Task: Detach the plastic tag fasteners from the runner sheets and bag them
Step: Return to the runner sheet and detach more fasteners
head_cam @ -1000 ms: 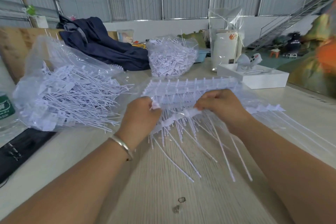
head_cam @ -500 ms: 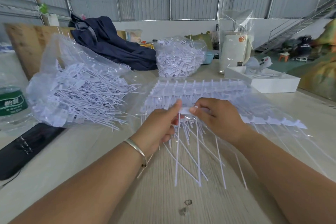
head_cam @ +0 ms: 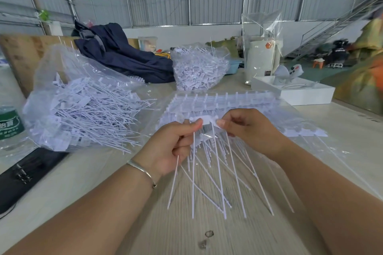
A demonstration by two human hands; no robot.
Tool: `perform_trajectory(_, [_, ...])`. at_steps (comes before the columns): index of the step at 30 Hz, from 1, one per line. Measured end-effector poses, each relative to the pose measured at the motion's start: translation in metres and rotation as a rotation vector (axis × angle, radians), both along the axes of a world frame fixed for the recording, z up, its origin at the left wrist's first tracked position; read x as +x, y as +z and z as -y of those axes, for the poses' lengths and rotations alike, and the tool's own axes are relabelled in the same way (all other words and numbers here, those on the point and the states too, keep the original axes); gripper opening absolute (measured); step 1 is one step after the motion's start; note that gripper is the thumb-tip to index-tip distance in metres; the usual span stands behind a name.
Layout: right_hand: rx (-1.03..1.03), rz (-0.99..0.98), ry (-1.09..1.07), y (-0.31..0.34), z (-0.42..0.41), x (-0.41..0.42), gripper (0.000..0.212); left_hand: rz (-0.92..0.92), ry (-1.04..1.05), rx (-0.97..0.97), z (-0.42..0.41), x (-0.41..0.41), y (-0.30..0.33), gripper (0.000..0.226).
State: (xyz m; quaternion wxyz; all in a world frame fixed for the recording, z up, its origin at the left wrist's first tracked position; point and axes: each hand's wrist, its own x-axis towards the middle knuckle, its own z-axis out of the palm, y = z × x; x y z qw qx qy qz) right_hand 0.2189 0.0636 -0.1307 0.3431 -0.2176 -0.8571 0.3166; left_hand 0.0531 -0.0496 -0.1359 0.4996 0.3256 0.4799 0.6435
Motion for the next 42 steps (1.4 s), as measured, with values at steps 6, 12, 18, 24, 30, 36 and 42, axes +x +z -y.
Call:
perform_trajectory(6, [-0.341, -0.213, 0.288, 0.013, 0.015, 0.001, 0.022, 0.219, -0.267, 0.074, 0.004, 0.012, 0.002, 0.017])
perform_trajectory(12, [-0.357, -0.217, 0.288, 0.013, 0.022, -0.002, 0.029, 0.248, -0.350, 0.055, 0.003, 0.019, -0.001, 0.014])
perform_trajectory(18, [-0.387, -0.257, 0.041, 0.011, 0.015, -0.002, 0.024, 0.065, -0.069, 0.017, -0.004, 0.006, -0.001, 0.019])
perform_trajectory(24, [-0.349, -0.165, 0.038, 0.005, 0.012, -0.003, 0.017, -0.425, 0.286, -0.073, -0.006, 0.001, -0.005, 0.030])
perform_trajectory(30, [-0.309, -0.227, -0.075, 0.011, 0.004, 0.003, 0.018, -0.896, 0.523, -0.054, -0.001, -0.009, -0.001, 0.016])
perform_trajectory(36, [-0.234, -0.124, -0.100, 0.003, 0.006, -0.003, 0.032, -0.366, 0.296, -0.089, -0.002, -0.006, -0.003, 0.030])
perform_trajectory(42, [-0.206, -0.037, -0.081, 0.002, 0.011, -0.006, 0.017, -0.059, 0.171, -0.185, -0.003, 0.002, -0.003, 0.033])
